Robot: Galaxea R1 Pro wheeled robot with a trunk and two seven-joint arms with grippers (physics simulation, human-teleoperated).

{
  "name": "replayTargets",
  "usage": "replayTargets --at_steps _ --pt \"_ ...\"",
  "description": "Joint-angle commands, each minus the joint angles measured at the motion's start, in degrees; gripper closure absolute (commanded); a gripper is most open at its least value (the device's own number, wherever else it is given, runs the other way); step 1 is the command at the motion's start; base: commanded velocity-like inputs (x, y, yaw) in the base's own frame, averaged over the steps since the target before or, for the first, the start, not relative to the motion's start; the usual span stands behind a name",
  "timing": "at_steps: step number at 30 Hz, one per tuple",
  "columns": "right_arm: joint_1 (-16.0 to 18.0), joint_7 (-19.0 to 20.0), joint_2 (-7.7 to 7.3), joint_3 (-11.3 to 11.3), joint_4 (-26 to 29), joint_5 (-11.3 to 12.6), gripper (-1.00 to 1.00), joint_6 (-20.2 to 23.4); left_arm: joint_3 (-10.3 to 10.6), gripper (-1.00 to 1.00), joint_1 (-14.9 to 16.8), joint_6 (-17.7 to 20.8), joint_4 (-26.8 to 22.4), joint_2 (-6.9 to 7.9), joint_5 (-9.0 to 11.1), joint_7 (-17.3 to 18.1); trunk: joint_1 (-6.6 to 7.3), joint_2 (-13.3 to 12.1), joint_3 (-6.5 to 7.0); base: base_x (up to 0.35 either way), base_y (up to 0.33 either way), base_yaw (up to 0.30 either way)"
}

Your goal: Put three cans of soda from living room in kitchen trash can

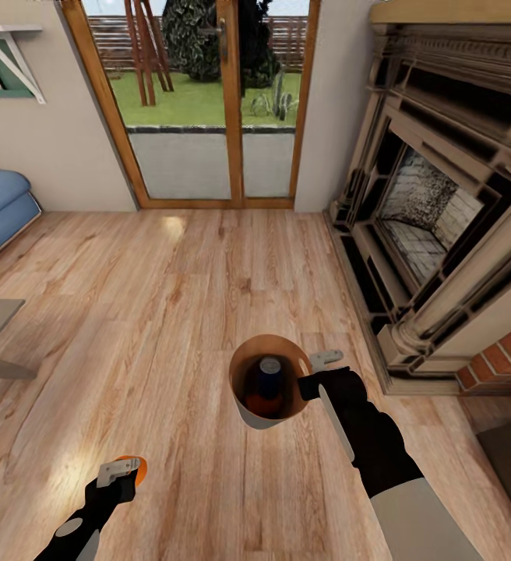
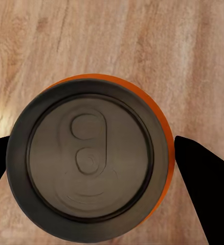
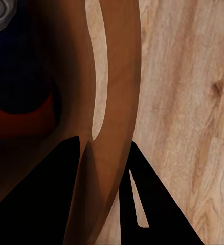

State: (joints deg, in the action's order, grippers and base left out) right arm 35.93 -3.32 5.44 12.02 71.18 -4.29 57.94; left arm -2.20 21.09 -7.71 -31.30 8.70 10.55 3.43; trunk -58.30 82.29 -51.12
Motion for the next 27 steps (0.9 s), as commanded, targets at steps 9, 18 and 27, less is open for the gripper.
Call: replayTargets --at_steps 9,18,27 --pt "0.01 0.07 0.01 0.02 -0.06 0.72 1.00 -0.10 -0.19 1.00 0.00 -0.07 -2.56 0.00 0.00 0.13 0.89 -1.62 0.73 0.000 0.000 0.000" --pt "0.01 0.07 -0.07 0.02 -0.90 0.60 1.00 -0.20 -0.08 1.00 0.00 1.09 -9.28 0.15 0.19 5.23 0.89 -1.62 0.73 0.000 0.000 0.000" --pt "0.01 0.01 -0.08 0.02 -3.61 0.52 1.00 -0.33 -1.98 1.00 -0.02 13.23 -12.25 3.67 0.31 28.93 0.89 -1.62 0.73 0.000 0.000 0.000"
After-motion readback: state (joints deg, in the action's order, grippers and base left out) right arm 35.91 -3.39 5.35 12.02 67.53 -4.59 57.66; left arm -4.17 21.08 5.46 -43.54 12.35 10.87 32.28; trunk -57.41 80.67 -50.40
